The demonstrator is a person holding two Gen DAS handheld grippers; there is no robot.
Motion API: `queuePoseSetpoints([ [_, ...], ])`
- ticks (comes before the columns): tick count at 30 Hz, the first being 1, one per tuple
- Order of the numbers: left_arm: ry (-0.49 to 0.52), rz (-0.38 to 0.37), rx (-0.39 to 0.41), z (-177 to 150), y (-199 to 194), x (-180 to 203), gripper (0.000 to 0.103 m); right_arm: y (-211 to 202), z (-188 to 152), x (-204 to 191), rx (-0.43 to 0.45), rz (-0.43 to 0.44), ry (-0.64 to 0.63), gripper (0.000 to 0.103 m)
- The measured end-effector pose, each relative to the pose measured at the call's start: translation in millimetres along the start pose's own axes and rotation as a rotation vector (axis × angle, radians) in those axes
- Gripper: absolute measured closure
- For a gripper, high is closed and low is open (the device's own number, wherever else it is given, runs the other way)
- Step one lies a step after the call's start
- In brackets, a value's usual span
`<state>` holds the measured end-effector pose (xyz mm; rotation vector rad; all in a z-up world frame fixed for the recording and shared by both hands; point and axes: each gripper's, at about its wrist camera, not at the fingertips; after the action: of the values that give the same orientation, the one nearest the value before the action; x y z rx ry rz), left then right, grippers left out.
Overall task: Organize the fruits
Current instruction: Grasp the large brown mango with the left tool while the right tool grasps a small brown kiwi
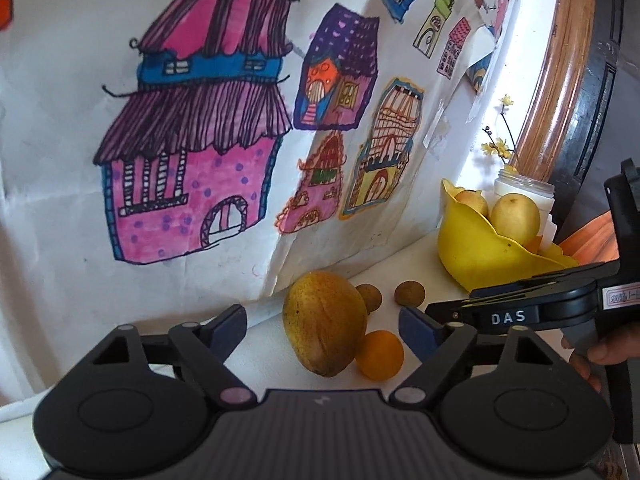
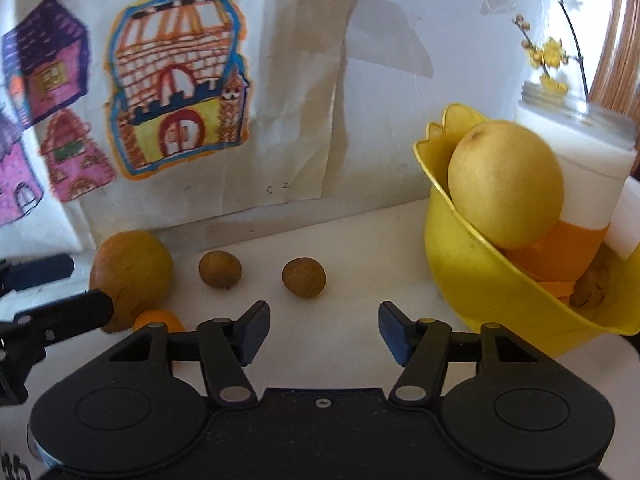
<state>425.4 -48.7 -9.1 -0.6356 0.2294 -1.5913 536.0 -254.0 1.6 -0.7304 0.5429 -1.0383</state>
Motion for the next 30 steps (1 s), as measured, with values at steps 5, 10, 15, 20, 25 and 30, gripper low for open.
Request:
queuePoseSetpoints([
  [5, -0.025, -0.005, -0.018, -0.4, 9.3, -1.1, 0.026, 13.2, 8.4, 7.8, 0.0, 0.021, 0.06, 0.044],
  [10, -0.066, -0.006, -0.038, -0.7, 19.0, -5.7, 0.031, 26.4, 17.6, 13.7, -0.008, 0.047, 0.111, 0.046],
  [15, -0.103, -0.011, -0.058, -1.0, 25.9, -12.3, 0.034, 40.1, 23.5, 15.5, -0.018, 0.058, 0.118, 0.053],
  [20, -0.121, -0.022, -0.06, -1.3, 29.5, -15.5, 0.034, 50.8, 21.3, 15.9, -0.019, 0.058, 0.119, 0.059],
  [25, -0.14, -0.021, -0.062, -2.1, 31.7, -18.7, 0.035, 53.9, 21.5, 20.9, -0.012, 0.058, 0.116, 0.068],
  [30, -0.159, -0.038, -0.074, -3.5, 31.6, -18.8, 0.044, 50.9, 18.7, 20.3, -0.011, 0.057, 0.118, 0.072],
])
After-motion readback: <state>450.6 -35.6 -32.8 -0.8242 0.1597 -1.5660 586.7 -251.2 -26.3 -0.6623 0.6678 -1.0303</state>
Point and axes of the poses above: each gripper's, at about its wrist camera, not at the fingertips, and y roughly the way its jaws point, x to its right, z to its top, and after that the axes turned 4 degrees about z, right-handed
